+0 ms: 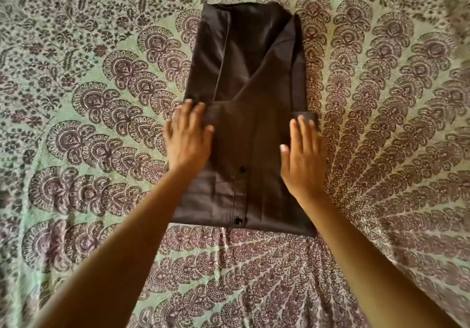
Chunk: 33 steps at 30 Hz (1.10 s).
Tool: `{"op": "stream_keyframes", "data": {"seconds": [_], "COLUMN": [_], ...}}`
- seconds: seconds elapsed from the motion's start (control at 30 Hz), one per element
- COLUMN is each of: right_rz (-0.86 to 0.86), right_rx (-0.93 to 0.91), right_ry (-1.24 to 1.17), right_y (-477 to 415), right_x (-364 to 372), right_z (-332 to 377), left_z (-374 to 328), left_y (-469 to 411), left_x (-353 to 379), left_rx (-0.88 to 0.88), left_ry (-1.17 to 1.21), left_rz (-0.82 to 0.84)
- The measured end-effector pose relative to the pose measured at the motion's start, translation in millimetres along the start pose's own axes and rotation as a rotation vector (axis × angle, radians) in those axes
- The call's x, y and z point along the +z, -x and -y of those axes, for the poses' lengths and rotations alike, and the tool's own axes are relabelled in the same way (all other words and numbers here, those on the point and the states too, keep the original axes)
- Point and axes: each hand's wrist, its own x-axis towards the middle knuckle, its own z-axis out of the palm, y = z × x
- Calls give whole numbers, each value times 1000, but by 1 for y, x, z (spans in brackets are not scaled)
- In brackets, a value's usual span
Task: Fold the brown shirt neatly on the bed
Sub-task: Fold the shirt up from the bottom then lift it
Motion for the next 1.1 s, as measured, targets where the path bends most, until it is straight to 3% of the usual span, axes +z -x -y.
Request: {"op": "stream_keyframes", "data": {"seconds": [0.1, 0.23, 0.53, 0.63, 0.73, 0.93, 1.1], "right_rz": [166, 280, 328, 244, 267, 371, 380], "right_rx": [-62, -2, 35, 5, 15, 43, 44], "right_ry": [36, 116, 134, 40, 10, 80, 18], "right_y": [3, 0, 0, 25, 73, 96, 95], "right_x": [8, 19, 7, -10, -12, 0, -3], "right_z": [6, -4, 6, 30, 43, 28, 31], "left_z": [-10, 22, 41, 6, -8, 59, 99], "left_y": [17, -1, 2, 55, 116, 115, 99], "left_x": [22, 30, 4, -1, 13, 14, -3], "left_rx": [285, 145, 12, 155, 296, 375, 261], "left_ry": [-76, -118, -178, -63, -59, -185, -249], "left_rz": [164, 174, 184, 169, 272, 306, 337]}}
